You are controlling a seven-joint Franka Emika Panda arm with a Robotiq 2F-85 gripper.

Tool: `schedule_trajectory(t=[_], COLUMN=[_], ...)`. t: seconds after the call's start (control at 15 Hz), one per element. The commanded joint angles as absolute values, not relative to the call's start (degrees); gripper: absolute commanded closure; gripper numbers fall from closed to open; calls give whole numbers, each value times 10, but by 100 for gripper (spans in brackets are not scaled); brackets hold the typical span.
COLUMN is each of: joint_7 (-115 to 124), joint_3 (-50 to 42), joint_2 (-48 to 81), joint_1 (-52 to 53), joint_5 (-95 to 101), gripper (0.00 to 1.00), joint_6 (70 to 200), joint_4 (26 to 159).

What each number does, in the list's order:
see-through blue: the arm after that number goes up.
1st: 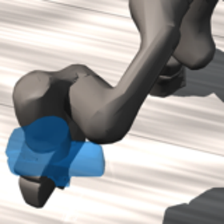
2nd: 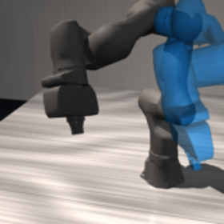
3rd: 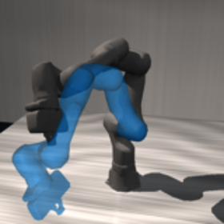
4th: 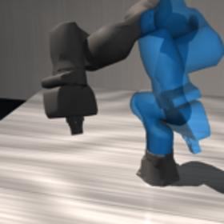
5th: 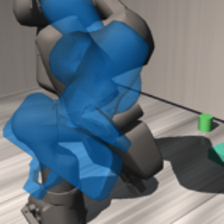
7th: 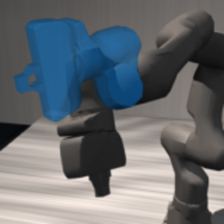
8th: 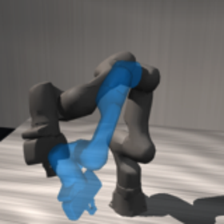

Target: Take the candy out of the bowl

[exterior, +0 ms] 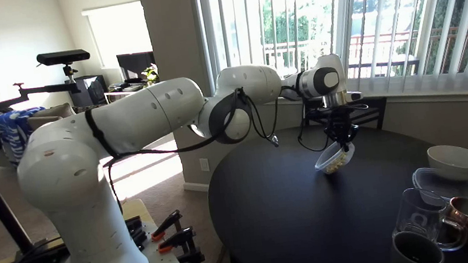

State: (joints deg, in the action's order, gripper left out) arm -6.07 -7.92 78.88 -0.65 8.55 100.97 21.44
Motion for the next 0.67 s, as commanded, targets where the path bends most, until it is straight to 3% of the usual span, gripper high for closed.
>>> schedule_trajectory(t=[0.0, 0.6], joint_7=[-8, 149], joint_3=[-99, -204], joint_2=[771, 787], joint_1=[-6, 26], joint_5=[102, 182], gripper=[98, 98], joint_6=[1021, 1063], joint_4=[213, 200])
